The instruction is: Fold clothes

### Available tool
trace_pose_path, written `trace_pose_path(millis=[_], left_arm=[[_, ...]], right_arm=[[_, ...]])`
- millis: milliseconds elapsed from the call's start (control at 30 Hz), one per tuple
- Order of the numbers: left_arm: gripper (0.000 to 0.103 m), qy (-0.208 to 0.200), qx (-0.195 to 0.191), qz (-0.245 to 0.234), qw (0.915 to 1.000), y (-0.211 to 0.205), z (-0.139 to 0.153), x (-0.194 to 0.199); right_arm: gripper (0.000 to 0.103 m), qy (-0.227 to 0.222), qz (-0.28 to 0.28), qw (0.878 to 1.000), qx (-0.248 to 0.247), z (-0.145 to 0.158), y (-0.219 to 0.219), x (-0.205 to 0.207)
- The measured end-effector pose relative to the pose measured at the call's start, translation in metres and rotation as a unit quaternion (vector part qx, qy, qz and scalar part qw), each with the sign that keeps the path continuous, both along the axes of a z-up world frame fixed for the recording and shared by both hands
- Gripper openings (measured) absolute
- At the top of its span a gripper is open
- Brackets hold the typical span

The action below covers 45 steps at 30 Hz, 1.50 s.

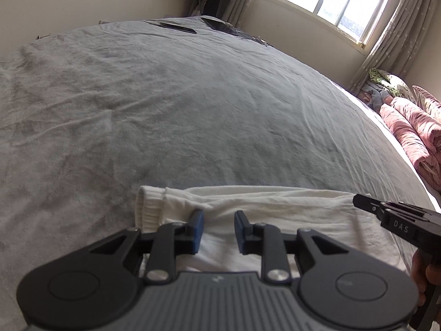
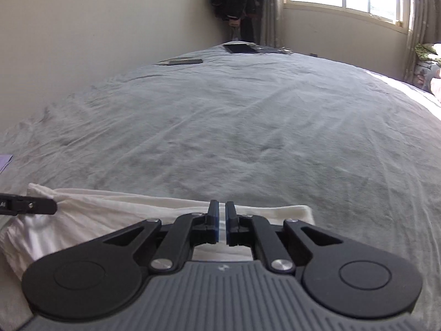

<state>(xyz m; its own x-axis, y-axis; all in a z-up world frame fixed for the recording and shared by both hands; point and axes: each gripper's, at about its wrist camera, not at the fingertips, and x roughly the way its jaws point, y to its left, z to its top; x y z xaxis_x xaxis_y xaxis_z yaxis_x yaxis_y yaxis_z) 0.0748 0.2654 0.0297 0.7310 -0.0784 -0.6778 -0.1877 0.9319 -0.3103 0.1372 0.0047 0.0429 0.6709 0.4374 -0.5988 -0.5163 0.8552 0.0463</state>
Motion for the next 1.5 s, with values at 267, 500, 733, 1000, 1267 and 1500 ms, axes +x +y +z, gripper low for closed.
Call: trace_pose_path(millis=[267,500,733,1000,1267,1500], left_arm=[[0.025,-0.001,0.011,0.004,0.9999,0.002,0.002,-0.004],[0.026,0.0,0.016,0.014,0.9998,0.005,0.002,-0.005],[0.026,0.003,0.003,0.02,0.9998,0.008,0.002,-0.005],[0.028,0.004,0.016,0.018,0.9997,0.004,0.003,-0.006],[0.028,0.009,0.05,0.009,0.9987,-0.006,0.001,-0.005],[0.028,0.009,0.058,0.008,0.9982,-0.008,0.0,-0.005]], right_arm=[[0.0,0.007,-0.024,1.0,-0.001,-0.02,0.012,0.002],[0.013,0.022,-0.029,0.999,0.041,-0.014,-0.008,-0.033],[0.017,0.006,-0.054,0.997,0.053,-0.013,-0.022,-0.065],[0.016,0.009,-0.054,0.998,0.029,-0.021,-0.021,-0.086],[0.016,0.011,-0.064,0.998,0.026,-0.022,-0.026,-0.097],[0.017,0.004,-0.072,0.997,0.016,-0.024,-0.023,-0.106]])
